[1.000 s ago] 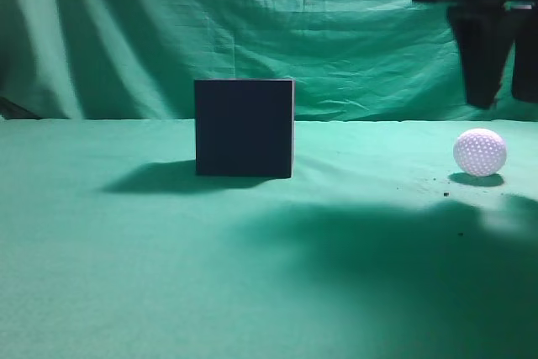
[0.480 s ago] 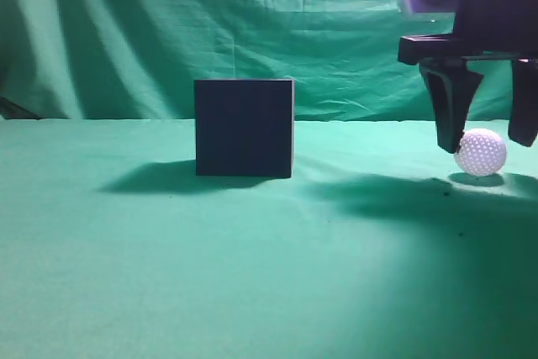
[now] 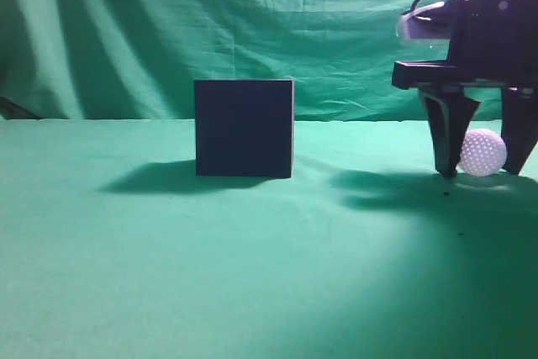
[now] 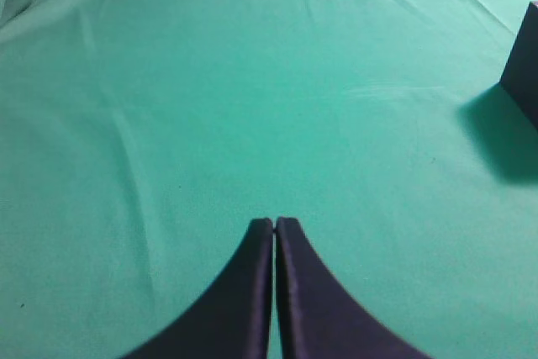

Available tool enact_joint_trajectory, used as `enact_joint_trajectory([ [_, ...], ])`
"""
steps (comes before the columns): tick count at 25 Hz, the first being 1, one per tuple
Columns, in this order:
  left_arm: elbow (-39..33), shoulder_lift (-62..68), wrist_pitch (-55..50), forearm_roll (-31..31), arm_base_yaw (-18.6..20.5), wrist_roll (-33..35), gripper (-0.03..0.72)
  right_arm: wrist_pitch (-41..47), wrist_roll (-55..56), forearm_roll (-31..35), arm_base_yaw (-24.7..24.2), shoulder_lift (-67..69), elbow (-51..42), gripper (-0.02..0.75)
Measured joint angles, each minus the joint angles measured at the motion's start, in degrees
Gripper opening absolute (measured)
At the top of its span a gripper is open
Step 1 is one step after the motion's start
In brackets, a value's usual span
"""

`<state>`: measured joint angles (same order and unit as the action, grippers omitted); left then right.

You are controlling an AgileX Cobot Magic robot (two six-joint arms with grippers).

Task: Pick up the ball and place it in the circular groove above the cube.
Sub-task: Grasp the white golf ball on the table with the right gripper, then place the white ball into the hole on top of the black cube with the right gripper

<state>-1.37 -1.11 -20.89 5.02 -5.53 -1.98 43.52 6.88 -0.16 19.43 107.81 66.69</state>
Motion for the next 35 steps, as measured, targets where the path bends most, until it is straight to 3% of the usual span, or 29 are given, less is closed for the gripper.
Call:
enact_joint_trajectory([
  [2, 0.0, 0.0, 0.0, 0.0, 0.0, 0.0, 0.000, 0.0, -0.1, 0.3, 0.0, 0.1, 0.0, 0.363],
  [4, 0.0, 0.0, 0.0, 0.0, 0.0, 0.0, 0.000, -0.1, -0.2, 0.4, 0.0, 0.1, 0.0, 0.301],
  [12, 0.0, 0.0, 0.0, 0.0, 0.0, 0.0, 0.000, 2.3, -4.2, 5.9, 0.2, -5.1, 6.0, 0.312],
  [18, 0.0, 0.0, 0.0, 0.0, 0.0, 0.0, 0.000, 5.1, -9.4, 13.1, 7.9, -7.6, 16.3, 0.312],
  [25, 0.0, 0.0, 0.0, 0.0, 0.0, 0.0, 0.000, 6.5, -12.0, 12.3, 17.5, -0.3, 24.6, 0.312],
  [35, 0.0, 0.0, 0.0, 0.0, 0.0, 0.0, 0.000, 6.9, -13.3, 8.5, 18.2, 6.4, 28.5, 0.312],
])
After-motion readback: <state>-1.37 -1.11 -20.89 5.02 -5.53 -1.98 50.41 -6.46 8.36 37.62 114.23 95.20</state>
